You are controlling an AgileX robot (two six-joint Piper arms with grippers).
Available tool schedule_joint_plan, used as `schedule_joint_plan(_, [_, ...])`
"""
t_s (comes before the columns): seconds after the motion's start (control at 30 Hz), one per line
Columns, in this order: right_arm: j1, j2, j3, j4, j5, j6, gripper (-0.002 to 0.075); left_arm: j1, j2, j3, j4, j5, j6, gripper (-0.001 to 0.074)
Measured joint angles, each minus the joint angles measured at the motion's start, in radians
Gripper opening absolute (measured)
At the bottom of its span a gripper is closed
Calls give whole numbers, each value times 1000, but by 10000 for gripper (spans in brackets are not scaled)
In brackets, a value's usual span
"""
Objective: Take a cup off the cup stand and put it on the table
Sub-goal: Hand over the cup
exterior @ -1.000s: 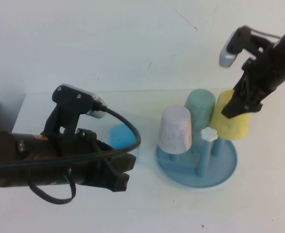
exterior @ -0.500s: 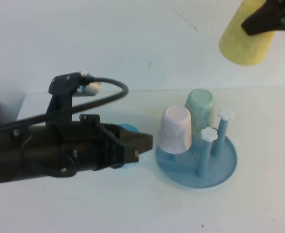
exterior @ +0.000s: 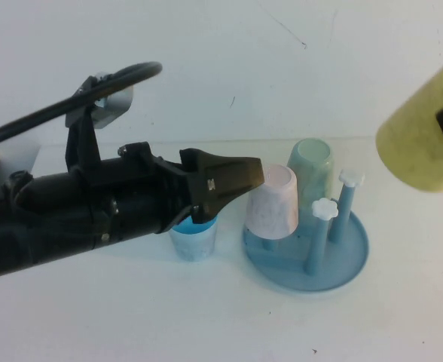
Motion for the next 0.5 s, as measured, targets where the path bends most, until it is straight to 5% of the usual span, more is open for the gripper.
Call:
schedule_joint_plan(0.17, [0,-198,306,70,-217,34,555,0,10,0,-4,-1,-26,556])
schedule_joint_plan(0.5, [0,-532,881,717,-601,-152,555,0,10,0,-4,119,-139,571])
